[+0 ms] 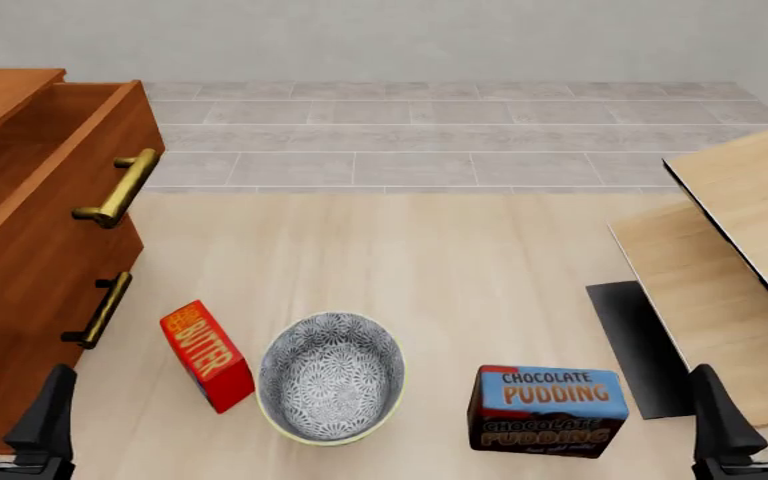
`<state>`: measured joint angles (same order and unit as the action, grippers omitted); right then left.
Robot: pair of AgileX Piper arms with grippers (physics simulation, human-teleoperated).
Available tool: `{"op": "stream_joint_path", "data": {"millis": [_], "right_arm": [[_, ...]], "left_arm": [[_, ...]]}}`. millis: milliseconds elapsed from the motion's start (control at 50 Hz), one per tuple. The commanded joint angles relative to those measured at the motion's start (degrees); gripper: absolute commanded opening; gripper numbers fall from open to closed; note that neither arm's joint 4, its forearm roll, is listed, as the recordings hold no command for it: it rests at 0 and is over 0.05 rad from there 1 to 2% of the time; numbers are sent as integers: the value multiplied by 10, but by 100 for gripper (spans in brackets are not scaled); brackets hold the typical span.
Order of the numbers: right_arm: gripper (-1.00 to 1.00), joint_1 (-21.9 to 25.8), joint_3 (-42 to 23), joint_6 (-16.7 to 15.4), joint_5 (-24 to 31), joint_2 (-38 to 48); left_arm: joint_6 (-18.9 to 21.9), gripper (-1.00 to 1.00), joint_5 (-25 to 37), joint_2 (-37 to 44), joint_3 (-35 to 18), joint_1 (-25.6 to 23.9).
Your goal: Close the top drawer of the cabinet.
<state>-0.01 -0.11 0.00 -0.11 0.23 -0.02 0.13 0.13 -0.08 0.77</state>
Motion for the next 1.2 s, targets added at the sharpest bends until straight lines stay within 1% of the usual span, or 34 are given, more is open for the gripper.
{"op": "stream_joint_path", "data": {"millis": [20, 340, 420, 440, 480, 540, 580, 600, 620, 640, 660, 700, 760, 780, 820, 860, 900, 920, 960, 980, 1040, 1120, 1160, 1180, 1200], "right_arm": [[100, 0, -3, -3, -4, 6], [100, 9, -2, -7, -4, 5], [100, 10, -1, -6, -4, 4], [100, 10, -1, -4, -5, 5], [100, 11, -1, -4, -4, 5], [100, 14, -1, -2, -1, 1], [100, 14, -1, -2, 0, 1], [100, 15, -1, -2, 1, 0], [100, 15, -1, 1, 5, -1], [100, 16, -1, 1, 5, -1], [100, 16, 0, 2, 5, 0], [100, 17, 0, 1, 5, -1], [100, 17, -1, 2, 6, 0], [100, 16, -1, 3, 6, 0], [100, 16, -1, 2, 6, 0], [100, 15, -2, 3, 6, 0], [100, 15, -2, 3, 6, 0], [100, 14, -2, 3, 6, 0], [100, 13, -2, 4, 6, 0], [100, 15, -2, 6, 8, -1], [100, 19, -4, 5, 11, -2], [100, 19, -4, 5, 10, -2], [100, 19, -3, 5, 9, -2], [100, 17, -2, 4, 9, -2], [100, 17, -2, 4, 9, -2]], "left_arm": [[2, 100, 0, 1, -2, -9], [7, 100, 5, 0, -3, -12], [29, 100, 5, -1, -7, -20], [47, 100, 6, -1, -11, -20], [63, 100, 5, 0, -15, -27], [102, 100, 6, 0, -19, -48], [102, 100, 13, 2, -23, -52], [94, 100, 16, 4, -28, -53], [208, 100, -24, 20, -26, -88], [206, 100, -27, 27, -32, -81], [209, 100, -30, 33, -32, -91], [225, 100, -36, 35, -32, -96], [233, 100, -50, 48, -31, -102], [251, 100, -66, 59, -28, -111], [256, 100, -71, 65, -28, -113], [282, 100, -89, 75, -22, -119], [287, 100, -94, 79, -26, -122], [302, 100, -105, 87, -24, -124], [321, 100, -121, 95, -21, -130], [400, 100, -196, 155, -2, -139], [428, 100, -239, 194, 0, -131], [463, 100, -291, 234, 0, -133], [471, 100, -299, 238, 0, -136], [504, 100, -351, 281, -4, -143], [502, 100, -356, 292, -8, -145]]}}
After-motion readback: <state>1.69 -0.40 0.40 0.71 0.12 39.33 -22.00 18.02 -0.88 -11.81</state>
